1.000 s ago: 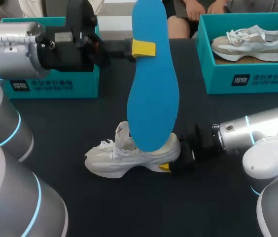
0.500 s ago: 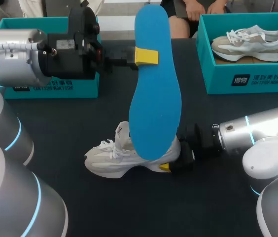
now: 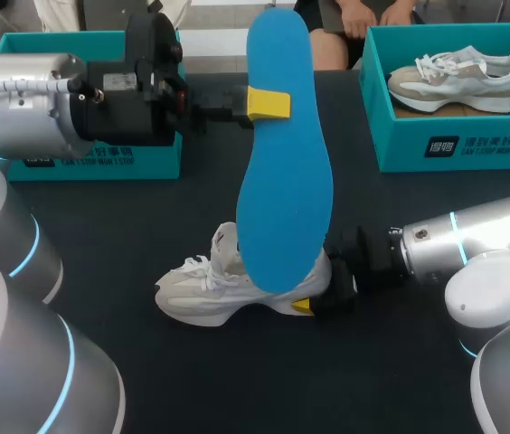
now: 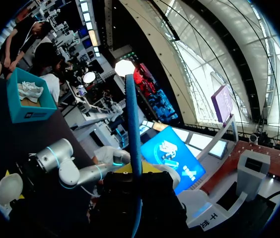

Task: Take the shoe out of the shoebox, open the shoe tongue, remove and reinsert the insole, then place the shoe into the shoebox

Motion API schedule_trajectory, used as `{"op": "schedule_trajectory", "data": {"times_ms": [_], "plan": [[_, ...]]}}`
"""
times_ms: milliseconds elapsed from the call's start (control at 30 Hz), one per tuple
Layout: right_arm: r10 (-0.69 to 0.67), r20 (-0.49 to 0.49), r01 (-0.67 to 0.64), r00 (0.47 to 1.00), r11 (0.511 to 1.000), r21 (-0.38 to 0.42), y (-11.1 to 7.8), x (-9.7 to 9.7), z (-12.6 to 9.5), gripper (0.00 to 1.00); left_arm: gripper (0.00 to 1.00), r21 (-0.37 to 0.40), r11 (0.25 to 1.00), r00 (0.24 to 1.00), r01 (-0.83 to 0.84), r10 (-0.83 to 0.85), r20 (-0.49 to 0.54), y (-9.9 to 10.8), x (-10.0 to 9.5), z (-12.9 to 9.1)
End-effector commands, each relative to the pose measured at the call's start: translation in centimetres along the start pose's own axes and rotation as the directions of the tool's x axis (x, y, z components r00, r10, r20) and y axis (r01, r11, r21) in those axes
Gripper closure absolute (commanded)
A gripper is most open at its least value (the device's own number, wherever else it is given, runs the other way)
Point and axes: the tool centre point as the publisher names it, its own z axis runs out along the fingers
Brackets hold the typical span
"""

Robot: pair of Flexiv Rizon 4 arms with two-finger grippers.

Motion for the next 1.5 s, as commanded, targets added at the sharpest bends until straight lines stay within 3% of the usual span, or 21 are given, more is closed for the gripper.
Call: {"op": "schedule_trajectory", "data": {"times_ms": [33,667,733,767,800,1233,1500], "plan": [[0.000,0.002,0.000,1.000,1.000,0.004,-0.4,-0.1,0.4,1.00,1.00,0.002,1.000,1.000,0.001,-0.001,0.002,0.2,0.0,0.0],[0.000,0.002,0.000,1.000,1.000,0.004,-0.4,-0.1,0.4,1.00,1.00,0.002,1.000,1.000,0.001,-0.001,0.002,0.2,0.0,0.0],[0.000,0.002,0.000,1.000,1.000,0.004,-0.4,-0.1,0.4,0.72,1.00,0.002,1.000,1.000,0.001,-0.001,0.002,0.2,0.0,0.0],[0.000,0.002,0.000,1.000,1.000,0.004,-0.4,-0.1,0.4,0.49,1.00,0.002,1.000,1.000,0.001,-0.001,0.002,0.2,0.0,0.0],[0.000,0.002,0.000,1.000,1.000,0.004,-0.4,-0.1,0.4,0.00,1.00,0.002,1.000,1.000,0.001,-0.001,0.002,0.2,0.0,0.0],[0.007,0.018,-0.008,1.000,1.000,0.016,-0.1,0.3,-0.6,0.00,1.00,0.002,1.000,1.000,0.001,-0.001,0.002,0.2,0.0,0.0],[0.028,0.014,-0.029,1.000,0.997,0.076,0.5,0.3,-1.5,0.00,1.00,0.002,1.000,1.000,0.001,-0.001,0.002,0.2,0.0,0.0]]}}
